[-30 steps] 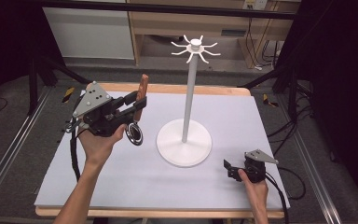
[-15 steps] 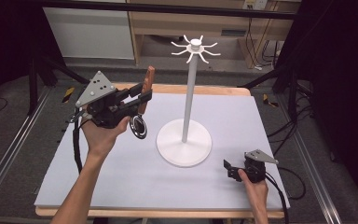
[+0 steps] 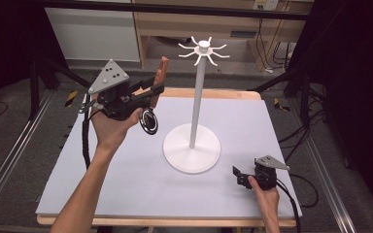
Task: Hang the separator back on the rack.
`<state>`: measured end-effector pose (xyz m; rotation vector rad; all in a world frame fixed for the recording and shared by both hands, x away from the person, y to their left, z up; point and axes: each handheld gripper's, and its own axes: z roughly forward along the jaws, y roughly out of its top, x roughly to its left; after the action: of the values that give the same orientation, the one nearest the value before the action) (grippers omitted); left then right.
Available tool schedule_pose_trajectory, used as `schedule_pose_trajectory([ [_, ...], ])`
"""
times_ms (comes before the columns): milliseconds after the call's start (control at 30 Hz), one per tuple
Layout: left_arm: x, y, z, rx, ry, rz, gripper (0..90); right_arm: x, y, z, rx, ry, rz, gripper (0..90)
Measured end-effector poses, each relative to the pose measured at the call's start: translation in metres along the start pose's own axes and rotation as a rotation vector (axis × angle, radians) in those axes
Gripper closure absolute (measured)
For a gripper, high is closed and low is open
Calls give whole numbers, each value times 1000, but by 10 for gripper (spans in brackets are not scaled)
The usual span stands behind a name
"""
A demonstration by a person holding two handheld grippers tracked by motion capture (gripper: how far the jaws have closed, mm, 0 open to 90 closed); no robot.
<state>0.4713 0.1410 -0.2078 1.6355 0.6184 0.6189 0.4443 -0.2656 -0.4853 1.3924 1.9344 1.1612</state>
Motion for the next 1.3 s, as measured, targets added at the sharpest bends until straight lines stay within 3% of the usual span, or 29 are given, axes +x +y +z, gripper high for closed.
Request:
schedule_pose_trajectory([
  [333,-2,9,11,2,-7,20,674,0,0,0,-1,0,1,53],
  [1300,-3,20,27,2,-15,17,674,0,0,0,-3,1,2,53],
])
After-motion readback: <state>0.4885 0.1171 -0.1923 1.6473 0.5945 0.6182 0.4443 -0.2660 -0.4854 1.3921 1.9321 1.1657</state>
